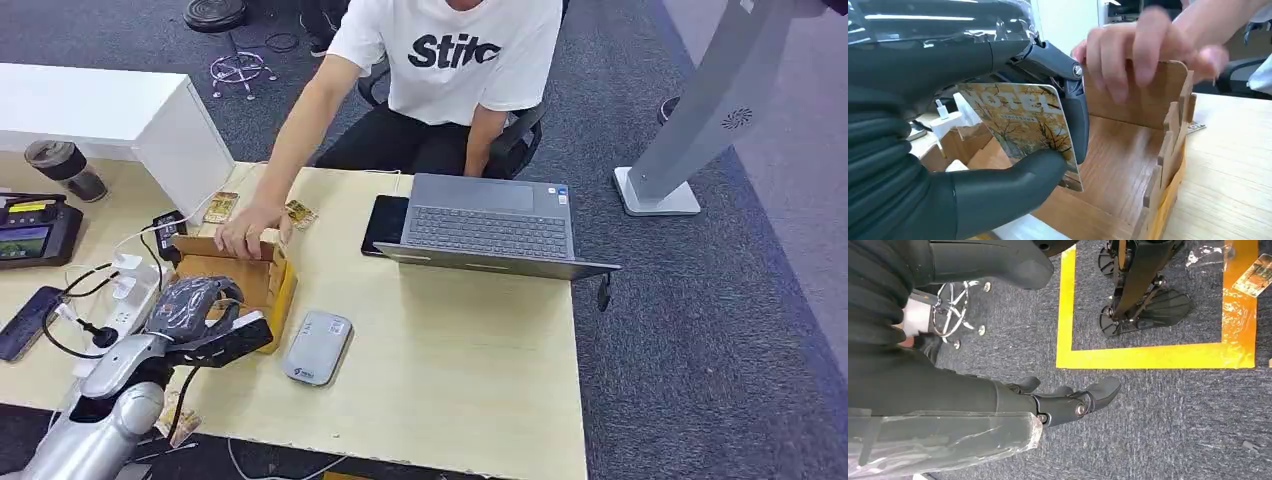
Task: Pass the card to the sensor for recognition and then transmit it.
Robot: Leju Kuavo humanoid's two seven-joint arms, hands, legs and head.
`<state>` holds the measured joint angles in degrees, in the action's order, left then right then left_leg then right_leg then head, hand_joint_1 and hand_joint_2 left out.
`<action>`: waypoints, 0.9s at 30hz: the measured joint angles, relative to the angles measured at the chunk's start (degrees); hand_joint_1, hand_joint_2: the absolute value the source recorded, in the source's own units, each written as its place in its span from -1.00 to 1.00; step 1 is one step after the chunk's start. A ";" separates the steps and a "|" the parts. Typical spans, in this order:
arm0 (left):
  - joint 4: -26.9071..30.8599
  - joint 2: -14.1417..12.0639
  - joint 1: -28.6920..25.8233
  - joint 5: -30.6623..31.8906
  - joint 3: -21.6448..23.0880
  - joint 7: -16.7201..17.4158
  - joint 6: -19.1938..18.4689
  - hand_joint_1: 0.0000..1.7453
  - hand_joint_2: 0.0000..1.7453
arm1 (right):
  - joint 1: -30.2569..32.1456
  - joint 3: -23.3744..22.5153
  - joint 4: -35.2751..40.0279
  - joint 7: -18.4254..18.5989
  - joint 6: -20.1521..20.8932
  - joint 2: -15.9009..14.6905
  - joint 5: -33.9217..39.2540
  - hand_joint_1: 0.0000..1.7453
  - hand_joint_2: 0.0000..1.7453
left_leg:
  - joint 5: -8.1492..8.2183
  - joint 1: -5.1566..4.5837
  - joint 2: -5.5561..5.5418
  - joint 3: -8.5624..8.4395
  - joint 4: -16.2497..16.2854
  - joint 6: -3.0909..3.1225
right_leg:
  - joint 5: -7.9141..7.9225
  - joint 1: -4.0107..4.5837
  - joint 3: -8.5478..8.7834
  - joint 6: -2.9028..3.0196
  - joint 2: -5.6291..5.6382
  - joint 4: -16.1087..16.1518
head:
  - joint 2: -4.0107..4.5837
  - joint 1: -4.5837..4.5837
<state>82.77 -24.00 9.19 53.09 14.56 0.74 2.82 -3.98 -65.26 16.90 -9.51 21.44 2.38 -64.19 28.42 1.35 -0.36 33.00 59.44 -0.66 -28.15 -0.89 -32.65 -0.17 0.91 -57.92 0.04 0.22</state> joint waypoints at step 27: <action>2.42 0.04 2.72 0.07 -0.46 -0.66 4.35 1.00 1.00 | 0.00 0.00 -0.04 -0.13 0.00 0.00 -0.77 -1.00 1.00 | 0.00 0.00 -0.04 0.03 0.02 0.00 | 0.00 0.00 -0.01 0.00 -0.04 0.00 | 0.00 0.00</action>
<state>85.20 -23.96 11.90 53.16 14.10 0.09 7.17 -3.99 -65.26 16.85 -9.64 21.44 2.38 -64.96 28.41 1.35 -0.40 33.04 59.46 -0.66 -28.15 -0.89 -32.66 -0.17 0.87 -57.92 0.04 0.22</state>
